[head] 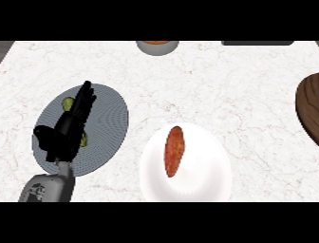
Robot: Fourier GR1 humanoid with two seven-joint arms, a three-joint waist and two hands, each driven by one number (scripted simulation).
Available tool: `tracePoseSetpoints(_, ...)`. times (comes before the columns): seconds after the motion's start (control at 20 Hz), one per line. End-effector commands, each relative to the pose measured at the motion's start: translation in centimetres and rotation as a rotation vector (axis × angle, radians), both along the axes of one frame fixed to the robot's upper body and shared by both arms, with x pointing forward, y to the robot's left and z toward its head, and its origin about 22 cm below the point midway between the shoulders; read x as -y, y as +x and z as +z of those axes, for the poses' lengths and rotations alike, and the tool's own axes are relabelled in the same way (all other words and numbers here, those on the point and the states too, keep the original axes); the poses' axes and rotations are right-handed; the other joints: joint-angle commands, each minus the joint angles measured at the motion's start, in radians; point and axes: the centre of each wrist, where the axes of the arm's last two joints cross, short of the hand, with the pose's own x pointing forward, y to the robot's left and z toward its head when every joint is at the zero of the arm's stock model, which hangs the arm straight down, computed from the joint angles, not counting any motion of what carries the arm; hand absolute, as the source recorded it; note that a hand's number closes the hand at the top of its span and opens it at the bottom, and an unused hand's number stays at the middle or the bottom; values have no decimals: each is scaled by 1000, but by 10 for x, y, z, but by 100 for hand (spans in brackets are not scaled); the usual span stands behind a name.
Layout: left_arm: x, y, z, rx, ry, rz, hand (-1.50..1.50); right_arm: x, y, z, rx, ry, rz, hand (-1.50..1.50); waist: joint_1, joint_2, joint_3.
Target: Pick the pear from the plate and place it in the bowl
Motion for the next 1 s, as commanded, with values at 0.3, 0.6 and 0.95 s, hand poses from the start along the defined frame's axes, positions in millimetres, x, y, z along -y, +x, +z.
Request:
tracePoseSetpoints(0.3,7,-9,-2,0,-4,11,0,44,-55,33,89,241,-9,-150,-13,-5,-1)
tracePoseSetpoints(0.6,-13,-7,0,16,-2,19,0,70,-115,16,94,304,74,-150,-12,-3,0)
tracePoseSetpoints(0.95,-3,11,0,-12,2,4,0,61,-131,-16,85,316,136,-150,-8,-1,0)
